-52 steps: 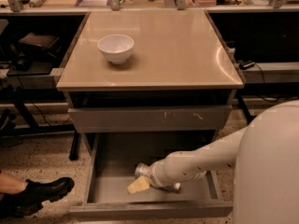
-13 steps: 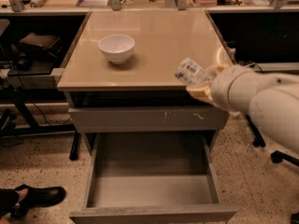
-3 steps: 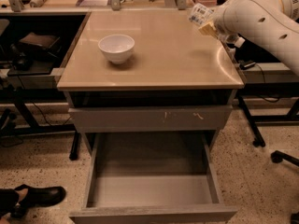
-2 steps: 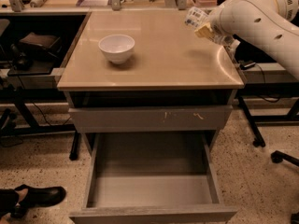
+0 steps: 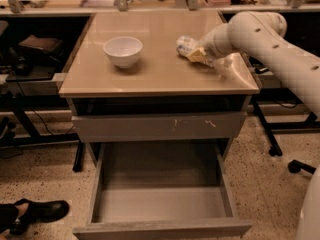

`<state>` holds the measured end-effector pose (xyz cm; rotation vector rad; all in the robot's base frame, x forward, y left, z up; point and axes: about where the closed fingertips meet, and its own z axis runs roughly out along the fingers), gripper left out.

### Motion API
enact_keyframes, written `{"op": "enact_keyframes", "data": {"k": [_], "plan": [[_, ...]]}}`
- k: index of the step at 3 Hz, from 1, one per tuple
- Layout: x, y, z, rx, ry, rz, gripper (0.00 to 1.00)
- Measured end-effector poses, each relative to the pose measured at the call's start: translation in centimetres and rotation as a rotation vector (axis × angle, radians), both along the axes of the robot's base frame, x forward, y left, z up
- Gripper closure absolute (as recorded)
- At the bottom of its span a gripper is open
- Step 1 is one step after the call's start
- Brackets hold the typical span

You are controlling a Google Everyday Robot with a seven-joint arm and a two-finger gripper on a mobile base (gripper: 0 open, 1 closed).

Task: Pick blue plastic bottle from middle drawer and place on counter

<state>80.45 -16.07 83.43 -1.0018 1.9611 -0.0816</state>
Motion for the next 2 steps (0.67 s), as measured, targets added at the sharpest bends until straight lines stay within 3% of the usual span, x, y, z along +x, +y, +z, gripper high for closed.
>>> {"op": "enact_keyframes", "data": {"k": [2], "plan": [[0.0, 0.0, 0.6, 0.0, 0.0, 0.0, 0.58]]}}
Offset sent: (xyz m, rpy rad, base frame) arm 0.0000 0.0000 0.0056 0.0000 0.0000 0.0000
